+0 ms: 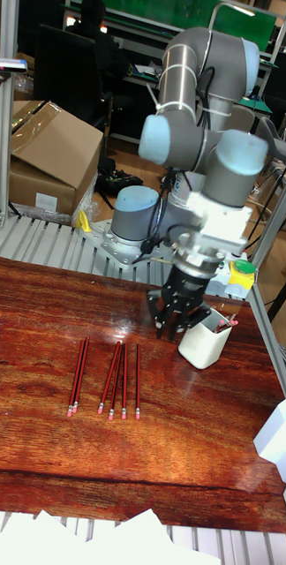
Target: Put the pen into the pen holder
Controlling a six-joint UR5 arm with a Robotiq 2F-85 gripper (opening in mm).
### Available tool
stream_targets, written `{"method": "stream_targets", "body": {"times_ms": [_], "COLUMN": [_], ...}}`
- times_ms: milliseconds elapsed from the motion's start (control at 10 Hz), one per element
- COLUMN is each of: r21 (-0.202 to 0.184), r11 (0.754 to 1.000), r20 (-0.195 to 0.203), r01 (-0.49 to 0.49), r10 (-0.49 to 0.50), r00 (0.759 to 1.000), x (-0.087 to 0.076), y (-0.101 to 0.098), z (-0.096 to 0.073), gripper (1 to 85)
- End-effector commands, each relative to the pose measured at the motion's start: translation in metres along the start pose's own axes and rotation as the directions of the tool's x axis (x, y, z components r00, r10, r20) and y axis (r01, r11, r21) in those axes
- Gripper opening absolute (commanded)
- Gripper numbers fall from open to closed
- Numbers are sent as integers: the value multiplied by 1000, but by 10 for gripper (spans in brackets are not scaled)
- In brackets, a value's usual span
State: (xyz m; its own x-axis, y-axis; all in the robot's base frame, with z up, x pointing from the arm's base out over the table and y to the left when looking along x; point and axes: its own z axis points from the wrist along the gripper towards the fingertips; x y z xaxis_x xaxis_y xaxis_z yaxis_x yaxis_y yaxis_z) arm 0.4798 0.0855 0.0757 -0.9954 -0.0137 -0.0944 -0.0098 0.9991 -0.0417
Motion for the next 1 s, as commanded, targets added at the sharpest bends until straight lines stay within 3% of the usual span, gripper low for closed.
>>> {"method": "stream_targets", "body": {"times_ms": [0, 100, 200, 300, 600, 700, 800, 900], "r21": [-16, -12, -46, -65, -48, -45, -50, -62], "r11": [1000, 1000, 998, 997, 995, 996, 997, 997], "r20": [-59, -63, -71, -110, -141, -204, -307, -310], "r01": [-3, -12, -30, -51, -89, -72, -67, -51], "r10": [2, 11, 27, 43, 82, 62, 48, 30], "r00": [998, 998, 997, 993, 987, 977, 950, 950], "x": [18, 19, 21, 30, 38, 54, 81, 81], "y": [-10, -11, -2, 4, 1, 1, 3, 4], "z": [1, 1, 1, 0, -1, -4, -11, -8], "gripper": [183, 160, 203, 237, 257, 303, 310, 330]}}
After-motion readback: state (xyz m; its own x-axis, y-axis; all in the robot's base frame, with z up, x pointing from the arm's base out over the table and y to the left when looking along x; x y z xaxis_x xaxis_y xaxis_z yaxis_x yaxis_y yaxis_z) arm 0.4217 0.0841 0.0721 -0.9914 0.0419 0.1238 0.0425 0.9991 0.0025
